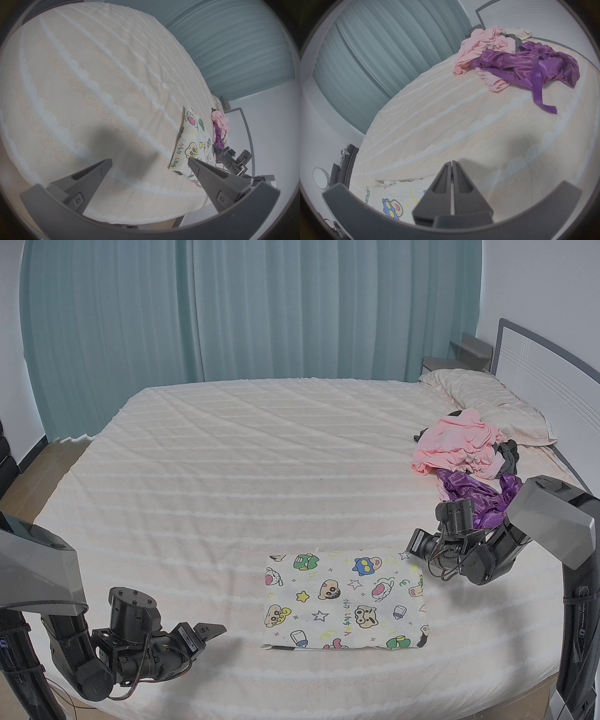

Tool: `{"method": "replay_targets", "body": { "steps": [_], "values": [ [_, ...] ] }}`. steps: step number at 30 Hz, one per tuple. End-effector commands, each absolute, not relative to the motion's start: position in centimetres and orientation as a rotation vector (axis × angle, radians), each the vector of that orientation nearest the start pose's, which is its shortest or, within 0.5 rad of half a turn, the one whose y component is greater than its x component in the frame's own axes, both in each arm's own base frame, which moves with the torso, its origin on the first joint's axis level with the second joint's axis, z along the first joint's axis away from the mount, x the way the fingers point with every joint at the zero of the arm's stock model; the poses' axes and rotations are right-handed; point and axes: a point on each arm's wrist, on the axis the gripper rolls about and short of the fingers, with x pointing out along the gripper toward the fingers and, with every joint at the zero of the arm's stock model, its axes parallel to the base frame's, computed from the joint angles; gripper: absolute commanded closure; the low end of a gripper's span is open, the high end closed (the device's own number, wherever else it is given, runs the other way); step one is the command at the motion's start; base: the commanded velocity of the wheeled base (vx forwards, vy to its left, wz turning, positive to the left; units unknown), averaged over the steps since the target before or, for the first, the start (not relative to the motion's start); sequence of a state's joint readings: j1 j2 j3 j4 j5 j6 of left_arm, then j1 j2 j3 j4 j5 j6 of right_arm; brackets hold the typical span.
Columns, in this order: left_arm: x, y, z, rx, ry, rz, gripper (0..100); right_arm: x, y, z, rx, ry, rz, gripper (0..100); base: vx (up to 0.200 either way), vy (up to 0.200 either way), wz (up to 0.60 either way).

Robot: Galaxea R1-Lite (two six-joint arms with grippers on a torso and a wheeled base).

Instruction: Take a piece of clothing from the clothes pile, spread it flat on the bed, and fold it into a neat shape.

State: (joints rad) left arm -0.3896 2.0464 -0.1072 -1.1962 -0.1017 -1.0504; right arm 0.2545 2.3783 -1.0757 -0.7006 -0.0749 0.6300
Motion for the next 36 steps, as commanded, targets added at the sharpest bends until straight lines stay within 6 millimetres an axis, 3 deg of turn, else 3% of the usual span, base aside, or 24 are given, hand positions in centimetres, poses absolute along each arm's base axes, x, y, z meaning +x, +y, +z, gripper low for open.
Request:
{"method": "replay_targets", "body": {
  "steps": [1, 10, 11, 16, 24, 26, 29, 33, 34, 36],
  "values": [
    [20.3, -8.6, 0.7, -0.873, 0.908, -0.033, 0, 40.9, 9.9, 0.2, 0.516, 0.619, -0.029, 100, 0.0, 0.0, 0.0],
    [20.3, -8.6, 0.7, -0.873, 0.908, -0.033, 0, 40.9, 9.4, 0.3, 0.521, 0.614, -0.042, 100, 0.0, 0.0, 0.0],
    [20.3, -8.6, 0.7, -0.873, 0.908, -0.033, 0, 40.8, 9.3, 0.4, 0.523, 0.615, -0.045, 0, 0.0, 0.0, 0.0],
    [20.8, -8.7, 0.9, -0.874, 0.886, -0.038, 0, 38.8, 8.4, 1.2, 0.523, 0.642, -0.059, 0, 0.0, 0.0, 0.0],
    [24.1, -11.1, 1.3, -0.804, 0.737, -0.058, 0, 35.2, 7.4, 1.8, 0.514, 0.693, -0.069, 0, 0.0, 0.0, 0.0],
    [25.9, -12.0, 0.9, -0.689, 0.692, -0.078, 0, 33.5, 7.9, 1.1, 0.506, 0.724, -0.037, 0, 0.0, 0.0, 0.0],
    [27.3, -13.6, 1.1, -0.653, 0.669, -0.122, 0, 32.0, 8.7, 0.6, 0.498, 0.72, 0.004, 0, 0.0, 0.0, 0.0],
    [28.4, -14.9, 1.6, -0.652, 0.658, -0.157, 0, 31.2, 9.3, 0.2, 0.496, 0.72, 0.049, 0, 0.0, 0.0, 0.0],
    [28.8, -16.7, 1.8, -0.638, 0.683, -0.214, 0, 30.3, 9.9, -0.1, 0.5, 0.746, 0.108, 0, 0.0, 0.0, 0.0],
    [29.4, -18.0, 1.6, -0.617, 0.7, -0.251, 0, 30.0, 10.1, -0.4, 0.5, 0.772, 0.139, 0, 0.0, 0.0, 0.0]
  ]
}}
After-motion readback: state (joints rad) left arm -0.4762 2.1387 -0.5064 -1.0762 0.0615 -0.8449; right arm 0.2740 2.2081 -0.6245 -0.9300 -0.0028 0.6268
